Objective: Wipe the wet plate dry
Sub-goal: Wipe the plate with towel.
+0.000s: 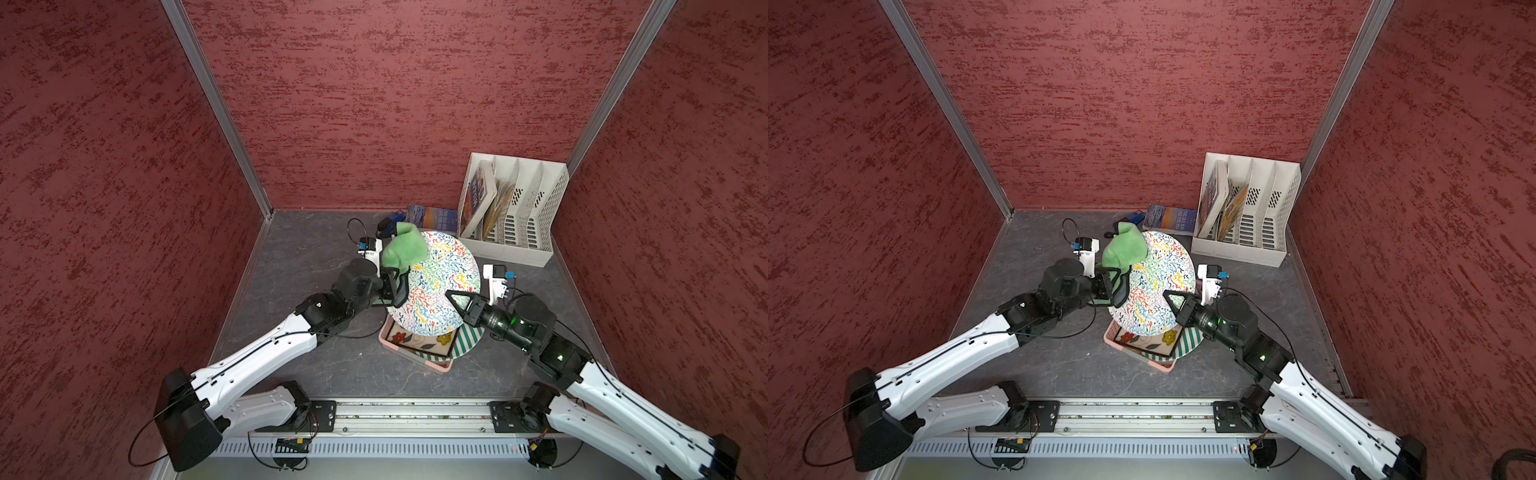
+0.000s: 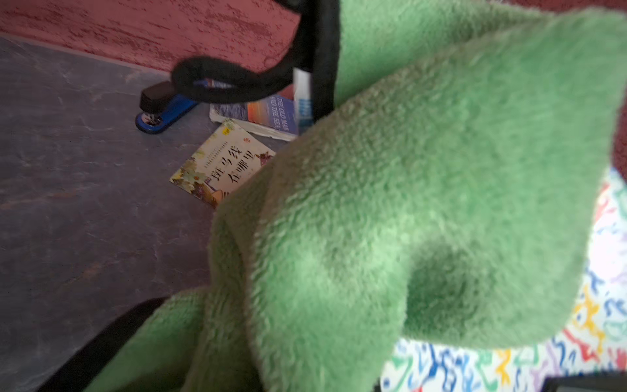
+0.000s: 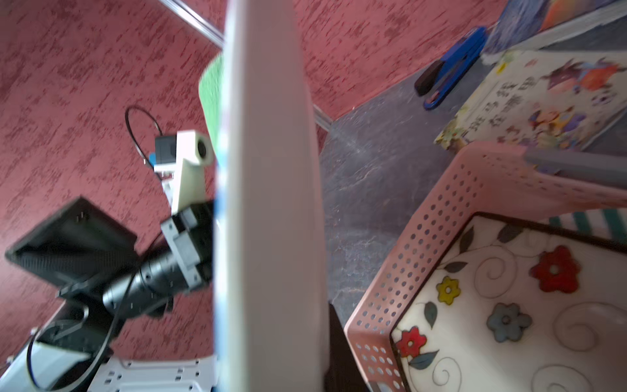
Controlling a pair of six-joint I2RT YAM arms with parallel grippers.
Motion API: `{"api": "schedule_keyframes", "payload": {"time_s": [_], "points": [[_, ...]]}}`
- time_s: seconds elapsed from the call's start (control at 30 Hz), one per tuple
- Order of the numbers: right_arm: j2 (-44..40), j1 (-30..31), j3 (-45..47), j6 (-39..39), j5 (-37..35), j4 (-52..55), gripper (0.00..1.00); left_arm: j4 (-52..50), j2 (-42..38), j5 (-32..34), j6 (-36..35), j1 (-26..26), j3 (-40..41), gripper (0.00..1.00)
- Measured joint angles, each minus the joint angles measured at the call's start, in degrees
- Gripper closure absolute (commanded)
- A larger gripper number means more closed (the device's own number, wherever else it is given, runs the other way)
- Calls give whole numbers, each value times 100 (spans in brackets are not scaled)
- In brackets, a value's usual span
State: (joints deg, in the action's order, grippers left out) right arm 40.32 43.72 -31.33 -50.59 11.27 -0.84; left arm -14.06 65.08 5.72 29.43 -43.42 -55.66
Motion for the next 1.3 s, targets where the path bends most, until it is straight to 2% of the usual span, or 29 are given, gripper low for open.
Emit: {"api": "schedule_keyframes", "payload": {"time_s": [0.07, 0.17, 0.3, 0.4, 0.5, 0.63, 0.73, 0.83, 0.9, 1.03, 1.13, 1.2, 1.3], "points": [[168, 28, 192, -17, 472, -341, 100, -55, 201, -433, -387, -50, -411, 100], [280, 85, 319, 7, 909, -557, 100, 4, 579, -1005, -1003, -616, -905, 100], [120, 33, 26, 216, 758, -63, 100, 210, 804, -1550, -1469, -1255, -879, 100], [31, -201, -459, 466, 516, 669, 100, 575, 612, -1617, -1419, -1154, -503, 100], [-125, -426, -848, 723, 205, 1102, 100, 723, 168, -1613, -1047, -702, 26, 100], [-428, -522, -855, 844, 114, 1067, 100, 459, -271, -1375, -584, 131, 258, 100], [-407, -511, -437, 621, 304, 348, 100, 212, -326, -1257, -538, 400, 20, 100], [-201, -284, 247, 269, 651, -553, 100, 63, -70, -1331, -623, 422, -402, 100], [-28, -111, 498, 131, 916, -748, 100, 63, 251, -1611, -791, 339, -682, 100], [118, -74, 321, 92, 883, -374, 100, 192, 894, -1958, -1241, -446, -920, 100], [129, -564, -236, 144, 708, 358, 100, 535, 1073, -2009, -1381, -1014, -765, 100], [98, -935, -505, 164, 767, 610, 100, 927, 988, -1891, -1307, -957, -557, 100], [-48, -1425, -734, 190, 702, 660, 100, 1029, 682, -1593, -1021, -597, -140, 100]]}}
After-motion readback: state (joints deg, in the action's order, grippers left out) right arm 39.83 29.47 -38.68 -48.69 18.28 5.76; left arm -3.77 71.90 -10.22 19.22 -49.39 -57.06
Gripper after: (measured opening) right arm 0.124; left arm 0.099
